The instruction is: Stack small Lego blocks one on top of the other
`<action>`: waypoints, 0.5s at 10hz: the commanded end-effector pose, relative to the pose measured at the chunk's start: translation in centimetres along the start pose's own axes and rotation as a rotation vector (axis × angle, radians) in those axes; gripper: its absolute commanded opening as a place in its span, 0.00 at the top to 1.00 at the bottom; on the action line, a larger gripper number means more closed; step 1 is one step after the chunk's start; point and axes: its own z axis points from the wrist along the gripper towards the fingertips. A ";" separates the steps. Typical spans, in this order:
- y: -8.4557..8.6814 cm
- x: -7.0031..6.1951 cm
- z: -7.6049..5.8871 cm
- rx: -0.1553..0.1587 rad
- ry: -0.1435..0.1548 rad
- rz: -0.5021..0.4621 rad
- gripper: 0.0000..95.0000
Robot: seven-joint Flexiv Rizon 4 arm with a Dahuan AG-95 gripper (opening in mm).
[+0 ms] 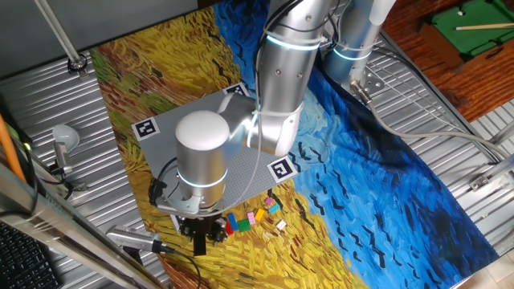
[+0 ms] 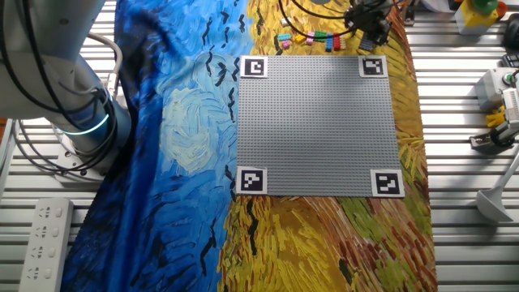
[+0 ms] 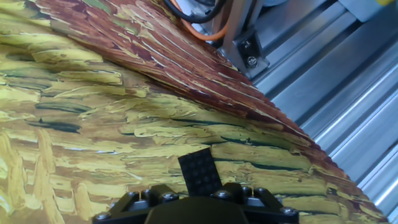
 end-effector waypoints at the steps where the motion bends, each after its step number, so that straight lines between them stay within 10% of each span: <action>1: 0.0 0.0 0.1 0.003 -0.002 -0.003 0.40; 5: 0.9 0.4 0.0 0.008 -0.007 -0.006 0.40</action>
